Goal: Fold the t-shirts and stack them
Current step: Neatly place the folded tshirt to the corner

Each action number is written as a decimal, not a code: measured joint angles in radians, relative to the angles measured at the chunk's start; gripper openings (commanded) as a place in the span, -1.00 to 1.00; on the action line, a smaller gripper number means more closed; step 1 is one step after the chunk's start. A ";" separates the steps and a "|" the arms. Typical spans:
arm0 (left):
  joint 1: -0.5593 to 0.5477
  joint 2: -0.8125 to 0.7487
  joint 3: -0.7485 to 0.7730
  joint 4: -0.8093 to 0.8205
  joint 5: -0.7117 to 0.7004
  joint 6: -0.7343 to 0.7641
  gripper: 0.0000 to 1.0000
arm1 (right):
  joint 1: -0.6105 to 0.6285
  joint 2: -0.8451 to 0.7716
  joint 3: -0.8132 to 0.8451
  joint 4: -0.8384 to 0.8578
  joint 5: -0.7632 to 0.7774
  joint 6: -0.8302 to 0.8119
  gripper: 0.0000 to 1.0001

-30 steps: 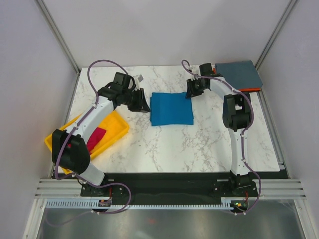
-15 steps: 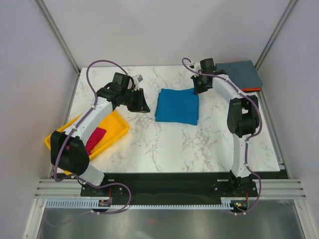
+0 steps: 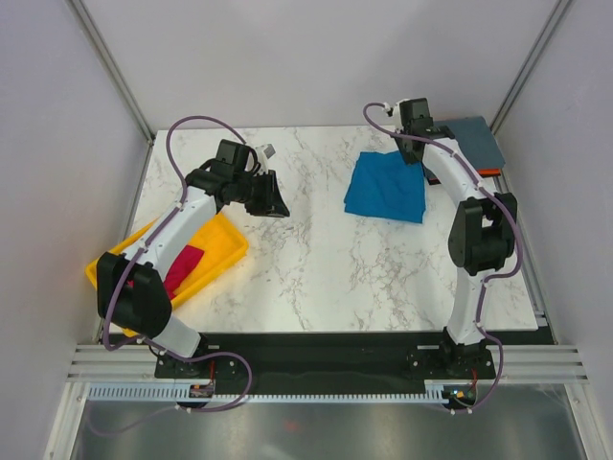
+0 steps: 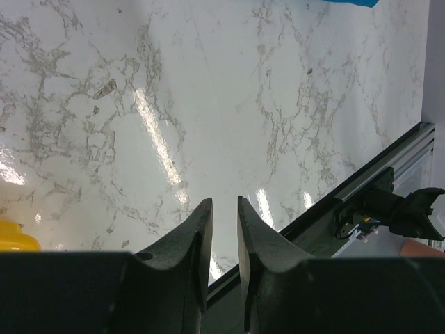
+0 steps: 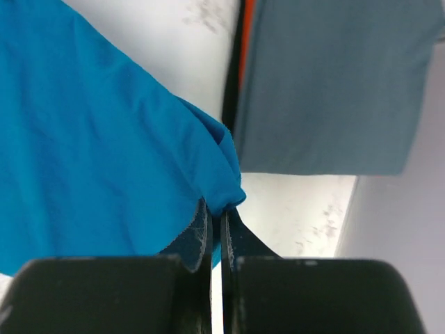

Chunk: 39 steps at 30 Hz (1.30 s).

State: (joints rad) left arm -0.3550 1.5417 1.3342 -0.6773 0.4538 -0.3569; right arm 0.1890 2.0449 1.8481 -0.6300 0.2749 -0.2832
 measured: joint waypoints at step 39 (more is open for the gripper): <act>0.000 -0.004 -0.016 0.006 0.014 0.000 -0.44 | -0.148 0.080 0.175 0.254 0.300 -0.450 -1.00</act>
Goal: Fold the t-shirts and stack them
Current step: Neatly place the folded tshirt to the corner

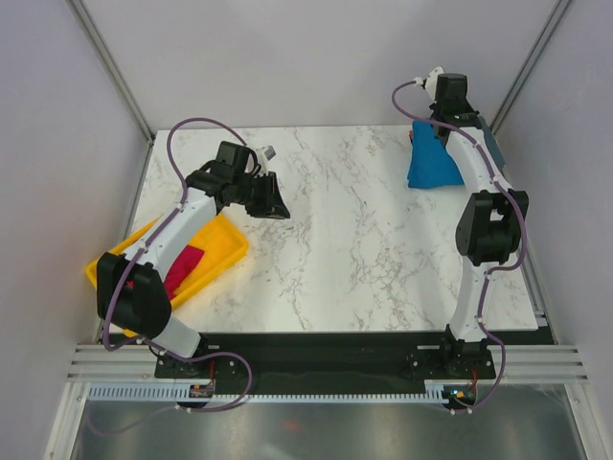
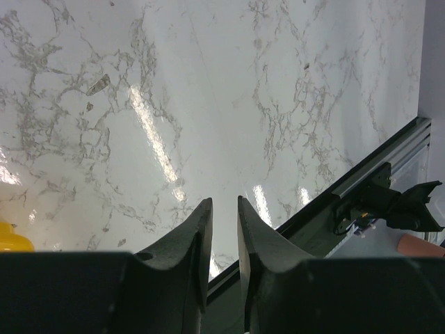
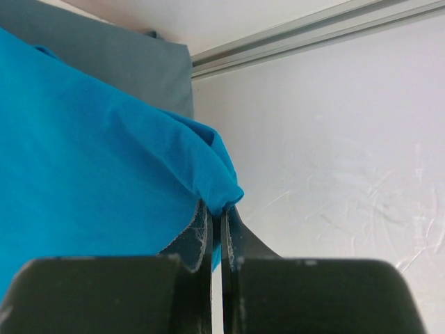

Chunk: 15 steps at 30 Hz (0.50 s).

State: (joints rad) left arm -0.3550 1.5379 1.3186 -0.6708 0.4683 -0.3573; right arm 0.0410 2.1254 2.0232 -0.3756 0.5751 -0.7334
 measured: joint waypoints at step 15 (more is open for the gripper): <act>0.000 -0.002 -0.003 0.001 0.006 0.000 -0.44 | -0.017 0.002 -0.031 0.154 -0.043 -0.101 -1.00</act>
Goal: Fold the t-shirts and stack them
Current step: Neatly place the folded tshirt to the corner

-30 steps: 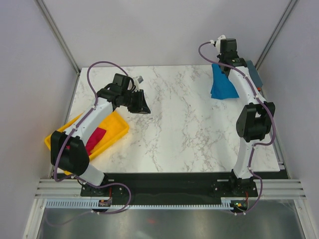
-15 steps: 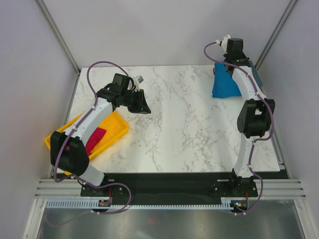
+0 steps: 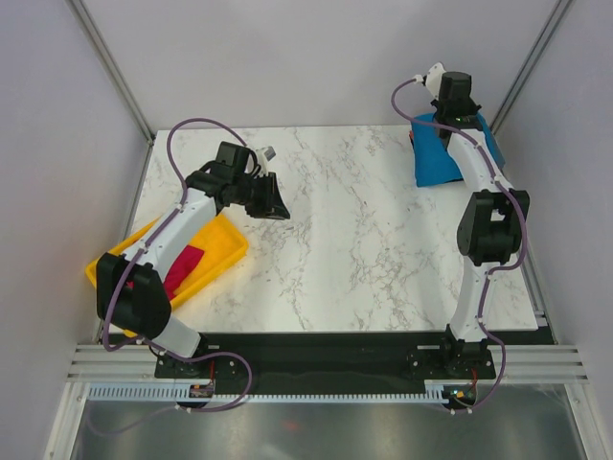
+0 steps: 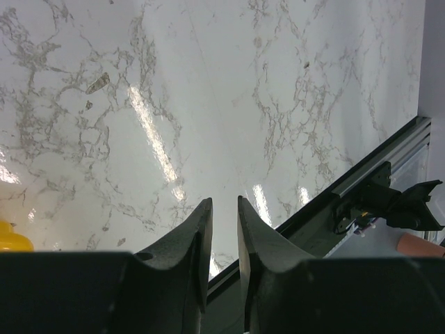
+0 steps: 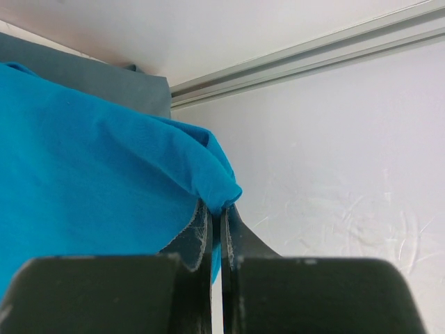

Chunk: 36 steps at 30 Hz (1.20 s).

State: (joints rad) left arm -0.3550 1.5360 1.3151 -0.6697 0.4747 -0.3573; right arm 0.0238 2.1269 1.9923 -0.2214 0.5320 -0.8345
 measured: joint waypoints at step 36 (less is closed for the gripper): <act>-0.038 -0.024 -0.025 0.023 0.000 0.000 -0.39 | -0.028 -0.052 -0.095 0.208 -0.051 0.274 0.66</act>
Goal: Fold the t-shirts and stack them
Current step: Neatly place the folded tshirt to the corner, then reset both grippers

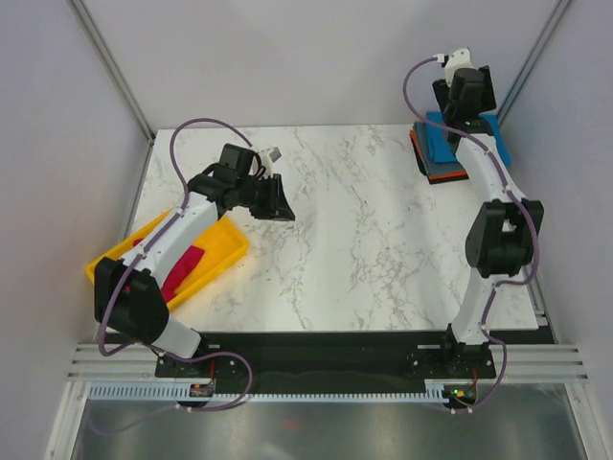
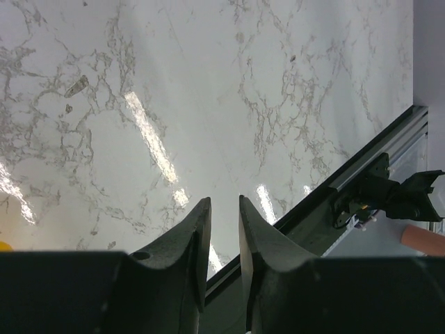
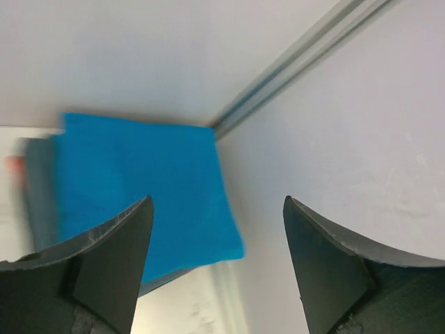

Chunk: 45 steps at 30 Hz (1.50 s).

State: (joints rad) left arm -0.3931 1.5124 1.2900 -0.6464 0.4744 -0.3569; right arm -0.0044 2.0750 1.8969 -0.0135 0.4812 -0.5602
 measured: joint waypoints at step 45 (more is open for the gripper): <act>0.000 -0.652 -0.192 0.099 -0.049 -0.045 0.99 | 0.247 -1.131 -0.752 -0.582 -0.745 1.100 0.96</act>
State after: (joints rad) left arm -0.3931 0.8604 1.0977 -0.5472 0.4255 -0.4023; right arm 0.2424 0.9436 1.1454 -0.5953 -0.2638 0.5400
